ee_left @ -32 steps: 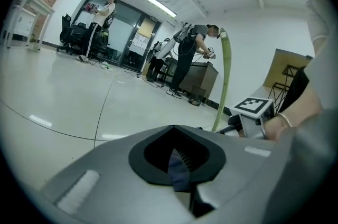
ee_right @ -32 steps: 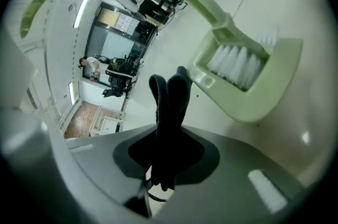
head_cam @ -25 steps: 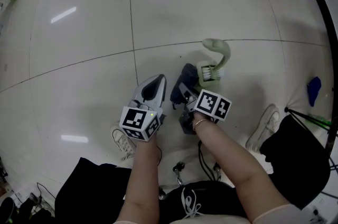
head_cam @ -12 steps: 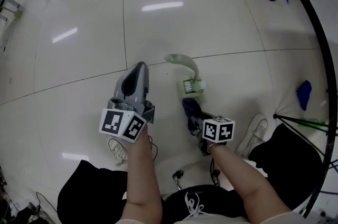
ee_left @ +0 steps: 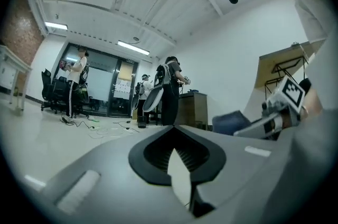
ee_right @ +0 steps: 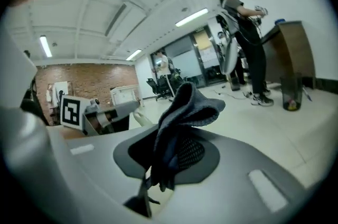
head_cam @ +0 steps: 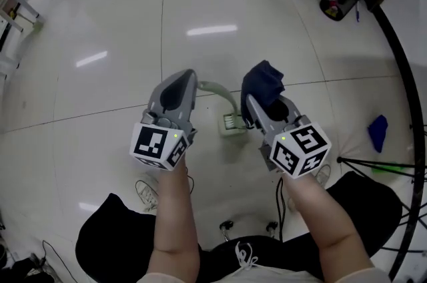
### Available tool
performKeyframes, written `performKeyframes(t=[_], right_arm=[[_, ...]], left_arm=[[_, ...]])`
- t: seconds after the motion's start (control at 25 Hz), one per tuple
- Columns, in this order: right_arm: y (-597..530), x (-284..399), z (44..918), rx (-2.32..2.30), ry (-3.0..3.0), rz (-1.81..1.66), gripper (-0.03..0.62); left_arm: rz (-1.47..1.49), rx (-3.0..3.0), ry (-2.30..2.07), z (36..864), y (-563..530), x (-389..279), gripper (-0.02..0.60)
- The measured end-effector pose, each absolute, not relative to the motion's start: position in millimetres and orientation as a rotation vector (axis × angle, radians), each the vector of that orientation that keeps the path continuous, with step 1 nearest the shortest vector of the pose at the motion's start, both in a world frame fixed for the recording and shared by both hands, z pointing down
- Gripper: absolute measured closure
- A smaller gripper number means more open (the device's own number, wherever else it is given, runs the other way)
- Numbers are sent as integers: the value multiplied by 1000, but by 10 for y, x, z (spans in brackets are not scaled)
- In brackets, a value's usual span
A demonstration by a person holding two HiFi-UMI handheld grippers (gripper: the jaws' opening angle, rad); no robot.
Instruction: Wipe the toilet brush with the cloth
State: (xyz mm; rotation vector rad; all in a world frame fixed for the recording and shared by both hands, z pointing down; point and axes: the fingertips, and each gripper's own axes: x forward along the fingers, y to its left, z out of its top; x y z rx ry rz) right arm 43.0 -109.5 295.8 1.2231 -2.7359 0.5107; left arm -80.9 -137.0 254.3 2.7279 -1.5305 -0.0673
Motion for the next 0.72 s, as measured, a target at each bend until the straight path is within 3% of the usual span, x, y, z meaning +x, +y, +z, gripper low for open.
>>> performKeyframes(t=[0.28,0.72], right_arm=[[-1148,-89,2281,1059,-2907,406,520],[-1249,78,3113,1115,-2742,532,520]], left_arm=[[-54,2733,-1491,2569,-1332,-819,575],[-139,2756,-1383,2583,-1316,-711,575]])
